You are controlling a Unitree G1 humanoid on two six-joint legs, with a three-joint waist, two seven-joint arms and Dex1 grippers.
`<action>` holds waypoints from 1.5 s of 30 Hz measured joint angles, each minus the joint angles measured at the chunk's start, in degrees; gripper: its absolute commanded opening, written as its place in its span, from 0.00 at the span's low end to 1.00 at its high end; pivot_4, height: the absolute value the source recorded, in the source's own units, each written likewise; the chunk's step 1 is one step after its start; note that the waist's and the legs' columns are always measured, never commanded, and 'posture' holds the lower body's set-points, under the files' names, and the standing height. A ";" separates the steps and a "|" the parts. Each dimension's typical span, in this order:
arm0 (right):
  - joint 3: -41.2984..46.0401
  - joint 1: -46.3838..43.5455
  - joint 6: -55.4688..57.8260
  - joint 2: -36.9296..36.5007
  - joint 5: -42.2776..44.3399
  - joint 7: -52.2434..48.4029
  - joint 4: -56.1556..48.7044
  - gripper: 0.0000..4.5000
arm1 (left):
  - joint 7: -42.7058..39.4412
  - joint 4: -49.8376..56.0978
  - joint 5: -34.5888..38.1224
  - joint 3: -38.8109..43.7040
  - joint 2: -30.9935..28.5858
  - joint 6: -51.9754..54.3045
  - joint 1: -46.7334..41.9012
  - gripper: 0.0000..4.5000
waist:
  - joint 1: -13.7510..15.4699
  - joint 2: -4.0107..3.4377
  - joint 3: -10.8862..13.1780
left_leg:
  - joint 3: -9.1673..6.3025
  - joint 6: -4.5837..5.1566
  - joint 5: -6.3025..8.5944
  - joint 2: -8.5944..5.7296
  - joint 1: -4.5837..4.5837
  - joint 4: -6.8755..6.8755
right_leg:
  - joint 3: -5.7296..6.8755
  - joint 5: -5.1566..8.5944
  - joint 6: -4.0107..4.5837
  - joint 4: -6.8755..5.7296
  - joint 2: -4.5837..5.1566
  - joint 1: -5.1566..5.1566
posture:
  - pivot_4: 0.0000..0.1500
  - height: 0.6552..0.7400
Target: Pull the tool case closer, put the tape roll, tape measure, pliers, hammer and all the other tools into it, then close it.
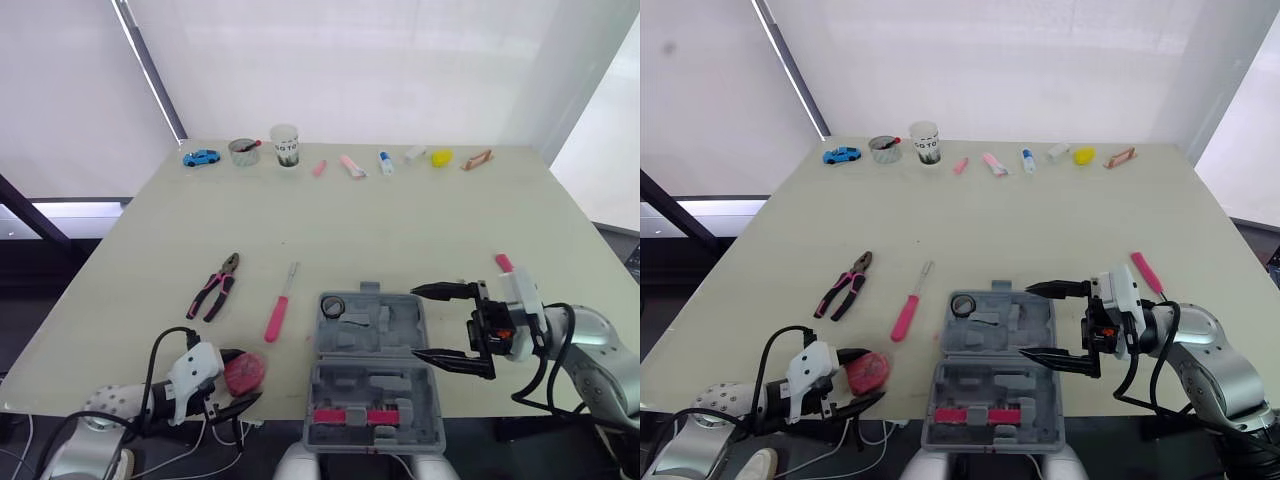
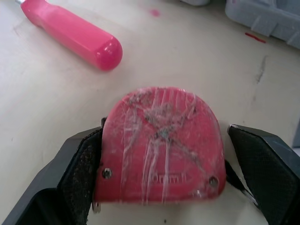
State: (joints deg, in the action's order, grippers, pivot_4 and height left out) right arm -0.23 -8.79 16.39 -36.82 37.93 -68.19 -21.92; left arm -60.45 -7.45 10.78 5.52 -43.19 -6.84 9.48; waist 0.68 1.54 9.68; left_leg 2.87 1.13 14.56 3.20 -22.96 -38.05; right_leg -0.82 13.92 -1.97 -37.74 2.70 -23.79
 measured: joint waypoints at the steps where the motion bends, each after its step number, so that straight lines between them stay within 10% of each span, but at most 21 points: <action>1: 0.00 -0.01 0.05 0.00 0.00 0.00 0.00 1.00 | -0.04 -0.10 -0.17 -0.29 0.00 -0.16 -0.27 0.83 | 0.05 0.00 0.00 | 0.00 0.00 0.00 0.00 0.00 -0.01 | 0.01 0.00 0.00 -0.01 0.00 0.01 | 1.00 1.00; 3: 0.00 -0.01 0.13 0.00 0.00 0.04 0.00 1.00 | 0.04 -0.41 -0.17 -0.62 0.11 -0.35 -0.41 0.66 | 0.04 0.00 0.00 | -0.01 0.00 0.00 0.00 0.02 -0.01 | 0.00 0.00 0.00 -0.01 0.01 0.03 | 1.00 1.00; 15: 0.01 0.19 0.57 0.20 0.02 0.67 -0.07 1.00 | -0.41 -1.02 0.63 -0.84 -0.21 0.42 -1.73 0.67 | 0.10 -0.01 0.00 | -0.02 0.00 0.00 0.01 0.06 -0.06 | 0.05 0.00 0.00 -0.08 0.01 0.06 | 1.00 1.00; 27: 0.03 0.57 8.37 -1.17 -0.78 8.38 -0.27 1.00 | -11.98 1.45 4.91 -5.35 -3.69 6.47 -24.39 0.67 | 0.02 0.03 0.01 | -0.01 0.00 -0.01 -0.09 -0.08 -0.18 | 0.12 -0.05 -0.09 -0.08 -0.07 0.07 | 1.00 1.00; 45: 6.51 -3.06 45.82 12.61 17.99 45.92 -6.04 1.00 | -19.31 -12.49 1.85 -19.48 16.98 2.13 -50.83 0.67 | -0.64 0.05 0.01 | -0.46 0.02 -0.02 -0.05 -0.66 -0.38 | 0.15 -0.19 -0.30 -0.10 -0.39 -0.25 | 1.00 1.00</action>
State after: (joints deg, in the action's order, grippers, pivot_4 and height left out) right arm 6.28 -11.86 62.21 -24.21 55.92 -22.28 -27.96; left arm -79.76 -19.93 12.63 -13.96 -26.21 -4.71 -41.35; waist 0.04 1.58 9.69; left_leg 2.41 1.15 14.54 3.15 -23.62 -38.42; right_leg -0.67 13.74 -2.27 -37.84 2.31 -24.04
